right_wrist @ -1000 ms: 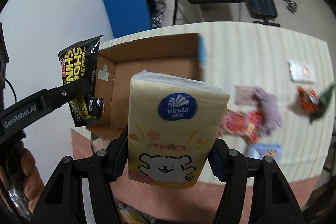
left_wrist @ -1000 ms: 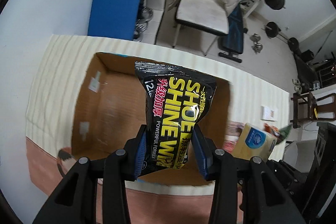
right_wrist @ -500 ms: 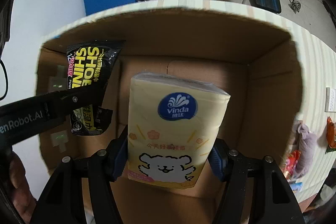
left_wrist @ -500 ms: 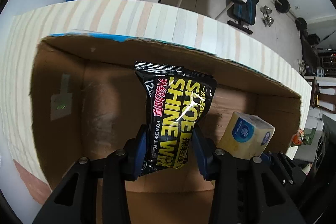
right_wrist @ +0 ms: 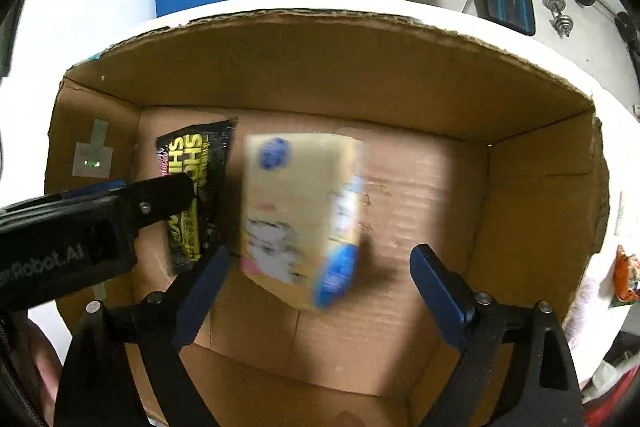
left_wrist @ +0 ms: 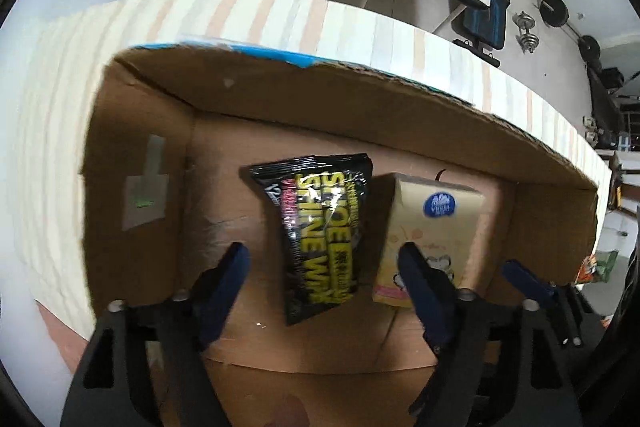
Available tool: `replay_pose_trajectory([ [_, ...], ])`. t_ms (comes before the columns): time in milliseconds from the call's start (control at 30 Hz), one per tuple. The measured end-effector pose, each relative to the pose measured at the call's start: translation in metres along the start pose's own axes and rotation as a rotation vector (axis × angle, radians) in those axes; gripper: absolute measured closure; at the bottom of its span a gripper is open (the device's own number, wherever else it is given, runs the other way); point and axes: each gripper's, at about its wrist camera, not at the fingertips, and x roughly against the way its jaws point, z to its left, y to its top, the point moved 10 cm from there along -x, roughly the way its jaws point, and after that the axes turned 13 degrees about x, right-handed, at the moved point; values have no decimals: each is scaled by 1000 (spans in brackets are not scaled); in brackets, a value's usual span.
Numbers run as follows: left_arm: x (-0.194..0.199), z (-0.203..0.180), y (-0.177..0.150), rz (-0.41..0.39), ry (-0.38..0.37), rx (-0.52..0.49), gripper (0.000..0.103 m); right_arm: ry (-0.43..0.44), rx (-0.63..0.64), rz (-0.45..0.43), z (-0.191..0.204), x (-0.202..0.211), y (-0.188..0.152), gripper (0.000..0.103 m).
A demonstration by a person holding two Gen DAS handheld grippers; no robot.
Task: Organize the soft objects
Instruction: 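Carry both packs into the cardboard box and open both tools, then grasp the red snack bag with left tool while right tool grasps blue tissue pack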
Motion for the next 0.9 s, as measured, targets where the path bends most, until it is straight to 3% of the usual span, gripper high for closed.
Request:
replay_pose_trajectory([
  [133, 13, 9, -8, -56, 46, -26, 7, -20, 9, 3, 1, 3, -3, 0],
  [300, 30, 24, -21, -117, 71, -29, 2, -19, -8, -9, 4, 7, -15, 0],
  [667, 83, 40, -60, -327, 118, -80, 2, -94, -28, -122, 9, 53, -55, 0],
  [900, 102, 29, -83, -362, 70, -78, 2, -65, -55, -193, 11, 89, -84, 0],
])
